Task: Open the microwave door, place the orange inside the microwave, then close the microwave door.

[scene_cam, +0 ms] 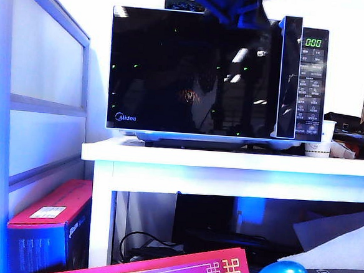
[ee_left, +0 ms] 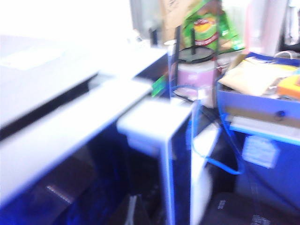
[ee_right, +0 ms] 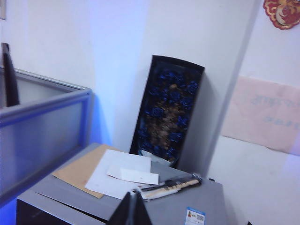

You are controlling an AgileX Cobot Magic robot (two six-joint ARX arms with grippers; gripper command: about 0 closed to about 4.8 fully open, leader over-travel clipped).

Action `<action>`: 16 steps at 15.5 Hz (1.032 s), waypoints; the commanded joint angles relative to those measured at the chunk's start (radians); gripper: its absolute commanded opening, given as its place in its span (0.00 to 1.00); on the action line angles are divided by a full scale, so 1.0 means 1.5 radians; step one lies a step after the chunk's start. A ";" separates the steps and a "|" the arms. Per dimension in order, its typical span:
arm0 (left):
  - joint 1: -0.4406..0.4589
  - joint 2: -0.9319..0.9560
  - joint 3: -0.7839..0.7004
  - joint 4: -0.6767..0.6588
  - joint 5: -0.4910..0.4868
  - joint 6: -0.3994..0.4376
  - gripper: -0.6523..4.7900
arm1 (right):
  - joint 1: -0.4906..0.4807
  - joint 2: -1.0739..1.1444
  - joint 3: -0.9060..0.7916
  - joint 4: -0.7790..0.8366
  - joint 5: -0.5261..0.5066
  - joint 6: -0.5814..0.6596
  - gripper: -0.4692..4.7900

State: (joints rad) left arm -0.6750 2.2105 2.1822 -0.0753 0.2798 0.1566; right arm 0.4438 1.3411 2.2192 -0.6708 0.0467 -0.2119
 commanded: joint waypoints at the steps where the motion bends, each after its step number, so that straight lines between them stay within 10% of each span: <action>1: -0.013 0.023 0.002 0.057 -0.052 -0.005 0.15 | 0.001 -0.002 0.003 0.012 -0.004 -0.001 0.10; 7: -0.028 0.068 0.002 0.166 -0.285 -0.007 0.15 | 0.001 -0.001 0.003 0.011 -0.016 -0.002 0.10; 16: -0.032 0.038 0.002 0.125 -0.323 -0.005 0.15 | 0.001 0.004 0.003 0.014 -0.016 -0.002 0.10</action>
State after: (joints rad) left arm -0.7303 2.3070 2.1803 0.1345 -0.1783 0.1448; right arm 0.4438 1.3491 2.2196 -0.6701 0.0250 -0.2119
